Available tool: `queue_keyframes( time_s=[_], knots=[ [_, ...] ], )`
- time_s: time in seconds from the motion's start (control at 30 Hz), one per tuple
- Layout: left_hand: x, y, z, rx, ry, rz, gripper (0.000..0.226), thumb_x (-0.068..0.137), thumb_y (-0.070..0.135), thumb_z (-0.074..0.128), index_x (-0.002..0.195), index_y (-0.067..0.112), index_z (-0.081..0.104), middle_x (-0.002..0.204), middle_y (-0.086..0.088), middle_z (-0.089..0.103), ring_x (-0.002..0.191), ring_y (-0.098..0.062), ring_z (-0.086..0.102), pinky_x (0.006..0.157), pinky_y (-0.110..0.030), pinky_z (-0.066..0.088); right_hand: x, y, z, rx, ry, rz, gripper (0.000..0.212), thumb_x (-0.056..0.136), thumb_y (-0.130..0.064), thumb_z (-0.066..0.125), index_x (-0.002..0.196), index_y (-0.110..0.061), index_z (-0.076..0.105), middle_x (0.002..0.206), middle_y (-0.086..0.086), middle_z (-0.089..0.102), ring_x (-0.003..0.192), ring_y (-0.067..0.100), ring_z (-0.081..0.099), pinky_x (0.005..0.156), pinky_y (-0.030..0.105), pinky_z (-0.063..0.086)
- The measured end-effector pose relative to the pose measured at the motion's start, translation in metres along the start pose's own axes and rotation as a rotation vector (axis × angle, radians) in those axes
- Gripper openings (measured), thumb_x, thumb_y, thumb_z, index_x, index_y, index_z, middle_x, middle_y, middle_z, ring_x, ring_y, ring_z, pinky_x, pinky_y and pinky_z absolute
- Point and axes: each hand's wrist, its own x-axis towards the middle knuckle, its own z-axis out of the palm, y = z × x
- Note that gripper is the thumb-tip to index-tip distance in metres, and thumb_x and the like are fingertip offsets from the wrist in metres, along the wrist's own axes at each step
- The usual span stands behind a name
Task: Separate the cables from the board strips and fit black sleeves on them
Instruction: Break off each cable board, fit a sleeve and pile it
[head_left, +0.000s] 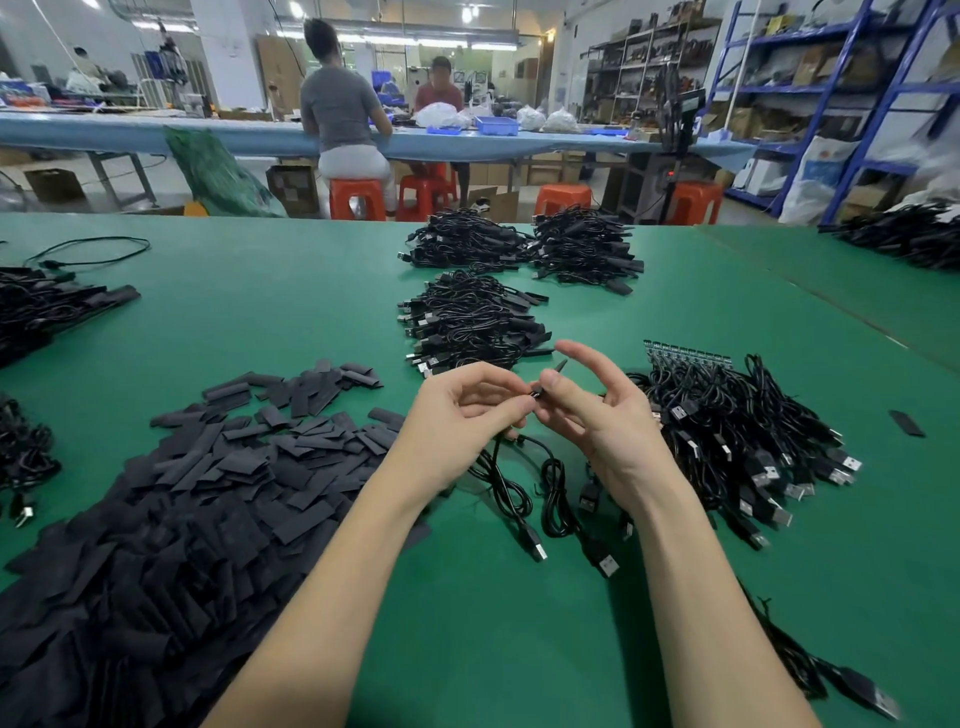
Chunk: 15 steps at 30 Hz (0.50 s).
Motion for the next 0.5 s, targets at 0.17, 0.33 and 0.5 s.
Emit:
queue_keyframes(
  time_s=[0.17,0.33,0.5],
  knots=[
    [0.001,-0.003,0.002,-0.071,0.069,-0.013,0.009,0.084,-0.001,0.077,0.088,0.004,0.071,0.074,-0.006,0.075,0.068,-0.014,0.070,0.068,-0.021,0.056,-0.001,0.003,0.007,-0.009,0.011,-0.064,0.038,0.073,-0.019,0.083,0.111,-0.017,0.076,0.094,0.024,0.076,0.077,0.023,0.070,0.077,0.026,0.059],
    [0.001,-0.005,0.006,-0.092,0.126,-0.035,0.007,0.084,0.000,0.077,0.088,0.002,0.072,0.075,-0.013,0.076,0.068,-0.015,0.072,0.068,-0.020,0.056,-0.001,0.012,0.012,0.036,0.021,-0.055,0.040,0.069,-0.020,0.086,0.108,-0.018,0.079,0.090,0.022,0.076,0.077,0.024,0.072,0.078,0.028,0.060],
    [0.001,-0.004,0.005,-0.096,0.117,-0.034,0.011,0.085,0.000,0.076,0.093,-0.004,0.069,0.076,-0.013,0.075,0.069,-0.014,0.071,0.069,-0.019,0.055,0.000,0.014,0.012,0.053,0.060,-0.074,0.036,0.073,-0.020,0.086,0.108,-0.016,0.078,0.087,0.019,0.076,0.075,0.023,0.072,0.076,0.028,0.060]
  ],
)
